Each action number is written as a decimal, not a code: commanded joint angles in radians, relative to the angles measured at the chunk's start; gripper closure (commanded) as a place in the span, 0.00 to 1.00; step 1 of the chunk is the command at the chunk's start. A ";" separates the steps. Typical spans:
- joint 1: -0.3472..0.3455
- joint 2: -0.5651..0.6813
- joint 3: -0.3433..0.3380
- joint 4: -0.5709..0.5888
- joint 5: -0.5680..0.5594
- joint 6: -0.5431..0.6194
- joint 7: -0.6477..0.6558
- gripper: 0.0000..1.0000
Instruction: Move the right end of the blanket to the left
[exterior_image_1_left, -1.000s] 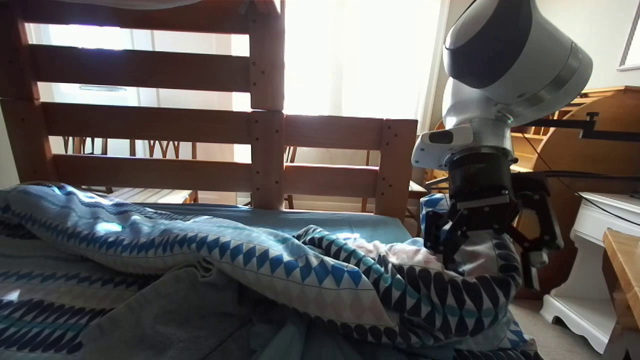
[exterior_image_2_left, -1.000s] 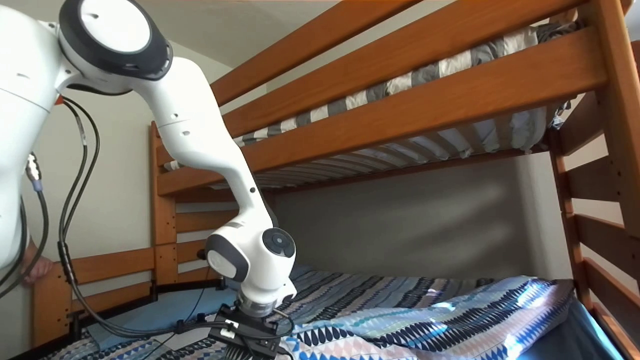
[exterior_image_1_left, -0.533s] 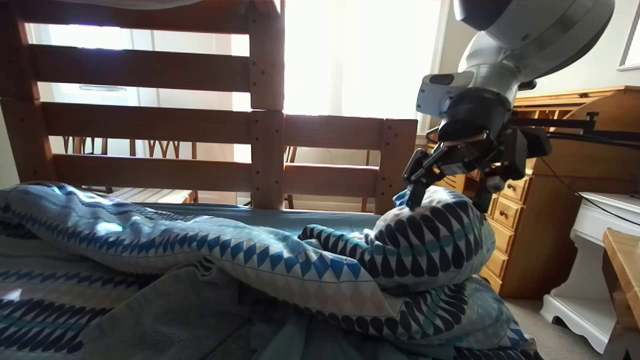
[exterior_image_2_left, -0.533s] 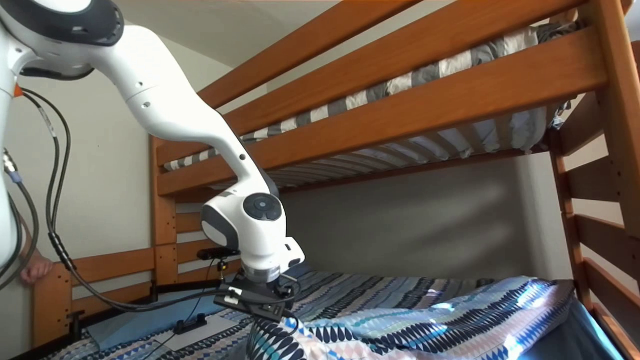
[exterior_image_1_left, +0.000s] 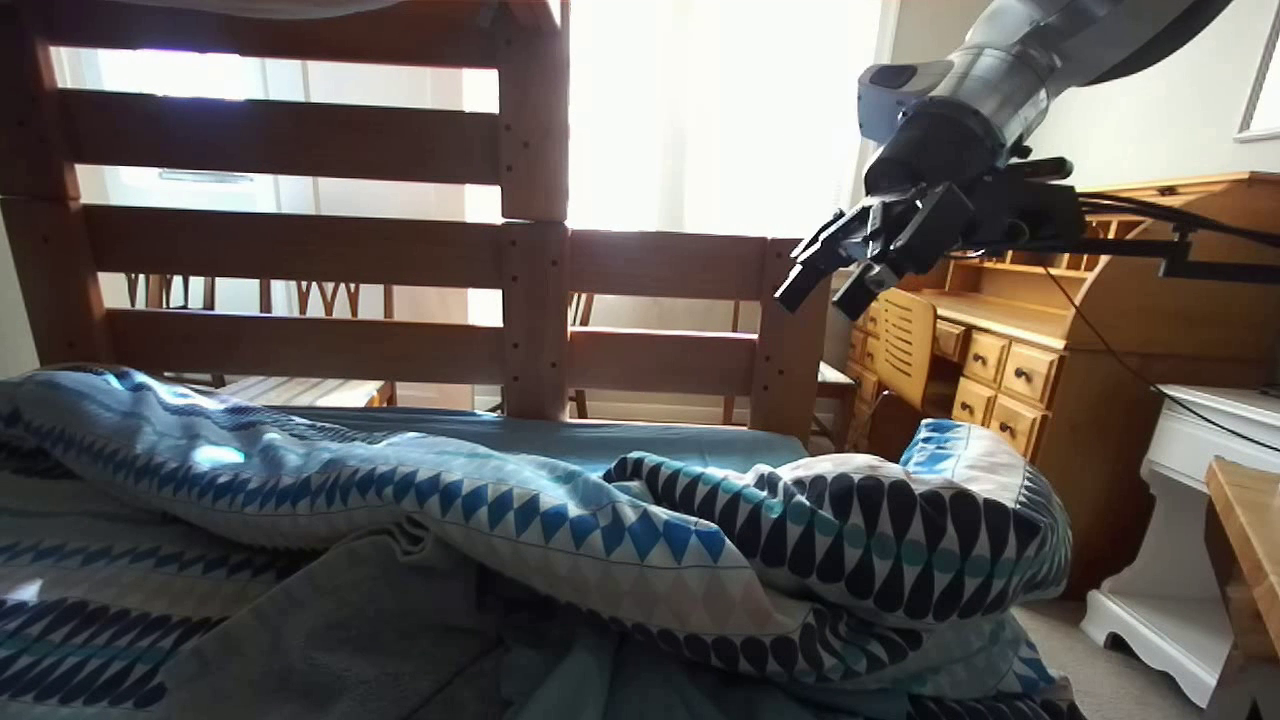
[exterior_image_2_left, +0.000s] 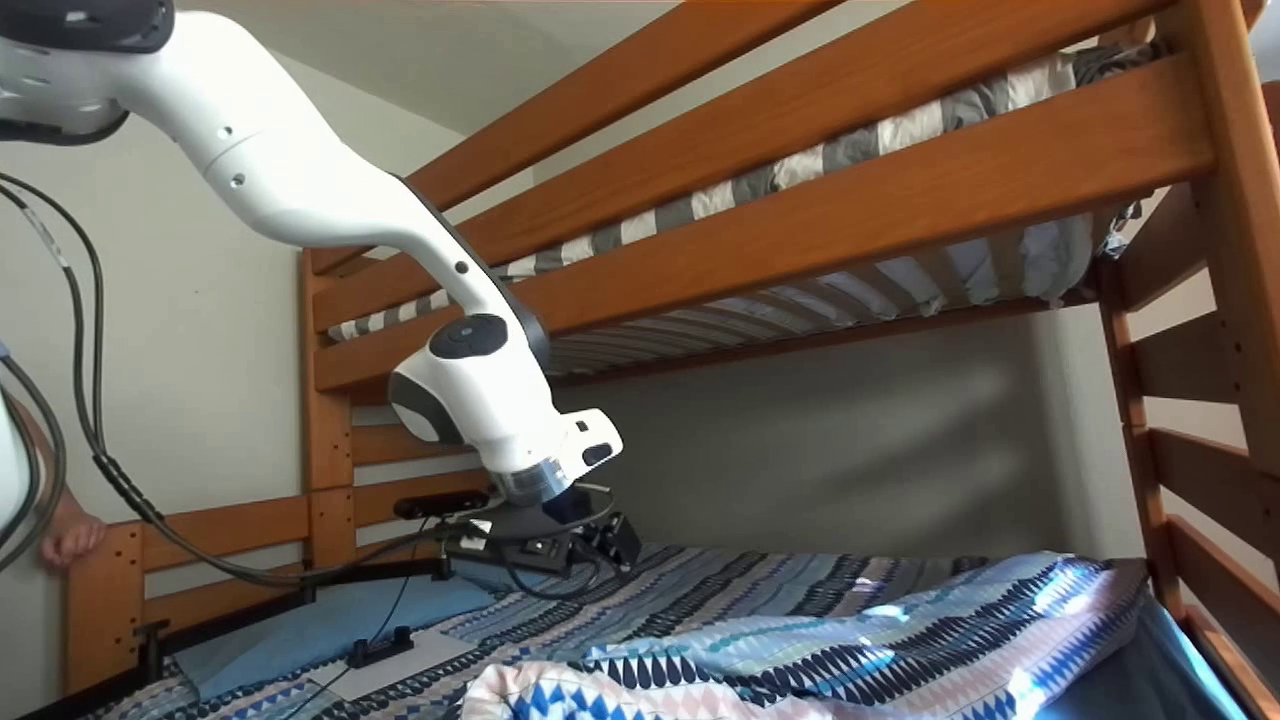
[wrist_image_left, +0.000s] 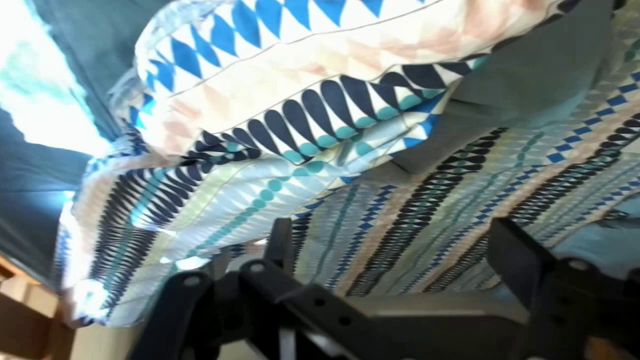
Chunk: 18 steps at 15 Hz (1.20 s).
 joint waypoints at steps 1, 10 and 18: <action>0.030 -0.023 0.038 -0.042 -0.025 0.226 0.129 0.00; 0.042 0.059 0.073 -0.095 -0.048 0.444 0.212 0.00; 0.041 0.056 0.073 -0.090 -0.048 0.444 0.212 0.00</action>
